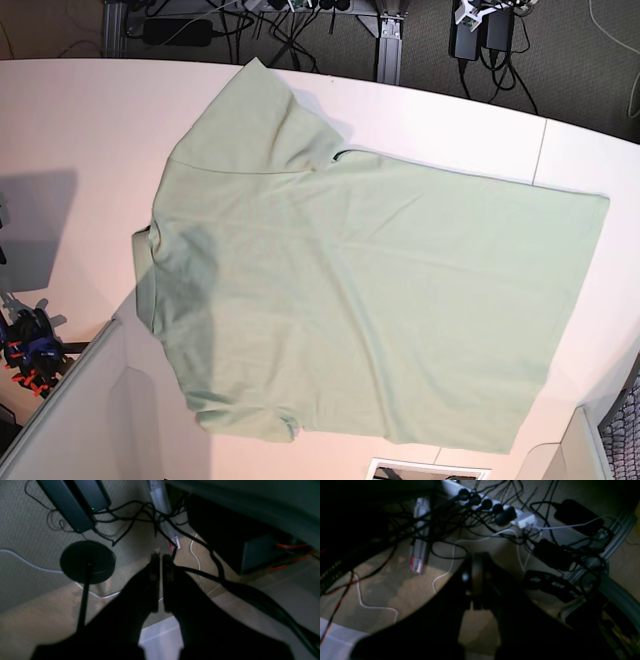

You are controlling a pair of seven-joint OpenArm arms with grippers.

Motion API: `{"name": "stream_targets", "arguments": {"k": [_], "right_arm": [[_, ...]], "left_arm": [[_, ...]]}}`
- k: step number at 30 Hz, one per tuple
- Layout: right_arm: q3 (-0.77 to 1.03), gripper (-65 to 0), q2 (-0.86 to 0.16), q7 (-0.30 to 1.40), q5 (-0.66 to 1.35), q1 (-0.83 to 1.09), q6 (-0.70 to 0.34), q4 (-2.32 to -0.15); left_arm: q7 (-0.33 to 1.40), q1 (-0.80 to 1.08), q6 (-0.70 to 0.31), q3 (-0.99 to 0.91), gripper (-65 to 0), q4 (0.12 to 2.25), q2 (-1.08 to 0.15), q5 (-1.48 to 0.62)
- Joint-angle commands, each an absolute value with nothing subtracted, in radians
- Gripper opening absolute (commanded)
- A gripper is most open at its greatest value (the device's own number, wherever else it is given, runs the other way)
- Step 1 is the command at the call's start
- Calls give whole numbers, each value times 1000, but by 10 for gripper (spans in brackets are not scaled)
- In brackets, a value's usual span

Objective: Fold the T-shirt properly
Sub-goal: 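Move both grippers toward the shirt's shoulder corners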

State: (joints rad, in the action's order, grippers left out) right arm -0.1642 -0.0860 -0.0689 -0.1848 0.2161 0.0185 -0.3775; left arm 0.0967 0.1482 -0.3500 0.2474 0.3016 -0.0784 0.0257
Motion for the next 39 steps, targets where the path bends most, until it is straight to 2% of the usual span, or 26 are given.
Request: {"name": "stream_targets", "arguments": {"k": [1, 7, 11, 14, 19, 22, 27, 31, 32, 36, 37, 39], "right_arm": [[-166, -650, -102, -75, -191, 241, 18, -393], [-166, -650, -178, -75, -183, 395, -12, -559], [-166, -650, -252, -67, -63, 556, -27, -790], [-165, -650, -318, -59, -8, 694, -26, -999], [-105, -650, -406, -44, 9, 905, -25, -1355], [-10, -650, -424, -40, 40, 995, -26, -1563], [163, -650, -425, 119, 191, 1005, -24, -1843], [272, -650, -409, 230, 310, 934, -1, -1948], [294, -587, -399, 241, 343, 915, 9, -1950], [330, -272, -340, 244, 451, 832, 12, -1939], [327, -232, -323, 253, 462, 809, 12, -1935], [322, -215, -289, 284, 480, 762, 12, -1919]], "left_arm": [[77, 182, -400, 247, -631, 329, -95, 17], [51, 372, -497, 247, -630, 622, -184, -84], [107, 519, -502, 247, -629, 896, -240, -124], [125, 638, -502, 227, -604, 1123, -269, -130], [162, 807, -504, 106, -495, 1470, -291, -221], [214, 870, -535, 17, -494, 1653, -306, -291], [306, 920, -551, -133, -494, 1891, -331, -424], [349, 920, -551, -223, -494, 1963, -359, -490], [350, 920, -551, -239, -494, 1964, -368, -495], [349, 920, -551, -284, -487, 1964, -406, -498], [349, 920, -551, -288, -469, 1964, -416, -498], [349, 920, -551, -288, -447, 1964, -431, -498]]}}
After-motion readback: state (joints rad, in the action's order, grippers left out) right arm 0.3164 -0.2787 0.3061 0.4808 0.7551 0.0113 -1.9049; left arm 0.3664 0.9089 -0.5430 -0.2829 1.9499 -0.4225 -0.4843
